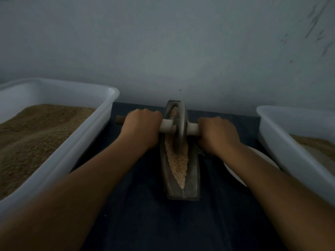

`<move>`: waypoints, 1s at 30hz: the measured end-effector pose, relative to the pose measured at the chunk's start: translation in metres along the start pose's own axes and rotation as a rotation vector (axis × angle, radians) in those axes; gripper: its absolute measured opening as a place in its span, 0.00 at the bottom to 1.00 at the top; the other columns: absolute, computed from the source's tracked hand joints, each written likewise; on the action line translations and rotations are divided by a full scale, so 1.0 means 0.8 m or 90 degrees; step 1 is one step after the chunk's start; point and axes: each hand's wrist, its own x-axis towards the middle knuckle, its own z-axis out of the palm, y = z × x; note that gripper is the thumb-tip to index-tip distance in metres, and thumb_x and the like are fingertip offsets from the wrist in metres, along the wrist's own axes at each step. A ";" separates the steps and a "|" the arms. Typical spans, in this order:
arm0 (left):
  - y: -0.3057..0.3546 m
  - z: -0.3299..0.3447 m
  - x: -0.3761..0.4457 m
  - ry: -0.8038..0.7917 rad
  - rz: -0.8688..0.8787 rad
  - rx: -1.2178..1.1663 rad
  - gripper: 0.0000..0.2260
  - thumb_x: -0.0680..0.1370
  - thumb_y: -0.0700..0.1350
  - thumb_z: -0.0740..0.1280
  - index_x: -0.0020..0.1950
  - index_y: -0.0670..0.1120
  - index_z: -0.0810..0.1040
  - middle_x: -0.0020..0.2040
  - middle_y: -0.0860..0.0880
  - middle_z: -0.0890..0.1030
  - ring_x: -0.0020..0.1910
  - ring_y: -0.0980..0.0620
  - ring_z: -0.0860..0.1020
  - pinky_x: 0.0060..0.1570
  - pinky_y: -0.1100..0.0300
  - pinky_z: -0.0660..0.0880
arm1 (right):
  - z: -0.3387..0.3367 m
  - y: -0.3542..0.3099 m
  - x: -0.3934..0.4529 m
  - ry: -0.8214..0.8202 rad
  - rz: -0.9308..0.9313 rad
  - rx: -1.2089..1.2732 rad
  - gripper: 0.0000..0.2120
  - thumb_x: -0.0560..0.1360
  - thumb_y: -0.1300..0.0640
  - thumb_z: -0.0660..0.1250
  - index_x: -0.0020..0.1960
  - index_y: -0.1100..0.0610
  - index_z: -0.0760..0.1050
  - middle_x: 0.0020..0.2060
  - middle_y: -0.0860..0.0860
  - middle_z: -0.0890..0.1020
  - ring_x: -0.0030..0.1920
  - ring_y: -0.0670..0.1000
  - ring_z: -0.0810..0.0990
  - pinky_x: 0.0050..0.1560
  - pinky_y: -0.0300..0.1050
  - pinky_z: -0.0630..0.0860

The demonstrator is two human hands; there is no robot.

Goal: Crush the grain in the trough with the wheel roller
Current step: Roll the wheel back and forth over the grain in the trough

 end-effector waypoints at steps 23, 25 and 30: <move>0.005 0.007 -0.006 0.039 -0.033 0.035 0.15 0.73 0.49 0.71 0.54 0.48 0.69 0.51 0.48 0.79 0.47 0.48 0.79 0.45 0.55 0.65 | 0.008 0.005 0.007 0.041 -0.025 -0.005 0.23 0.69 0.47 0.71 0.62 0.49 0.71 0.49 0.49 0.81 0.47 0.55 0.80 0.38 0.47 0.65; 0.001 0.011 0.022 0.016 -0.042 0.050 0.14 0.75 0.47 0.70 0.56 0.46 0.71 0.53 0.46 0.80 0.49 0.47 0.79 0.45 0.55 0.64 | 0.015 0.011 0.033 0.018 -0.012 0.046 0.26 0.70 0.47 0.71 0.66 0.49 0.69 0.53 0.51 0.81 0.51 0.57 0.81 0.41 0.47 0.71; -0.014 0.020 0.056 -0.035 -0.051 -0.004 0.11 0.77 0.44 0.68 0.58 0.45 0.73 0.54 0.45 0.80 0.51 0.46 0.79 0.44 0.55 0.68 | 0.020 0.014 0.074 -0.033 -0.002 0.039 0.21 0.71 0.49 0.72 0.62 0.48 0.72 0.49 0.53 0.81 0.47 0.57 0.80 0.37 0.45 0.69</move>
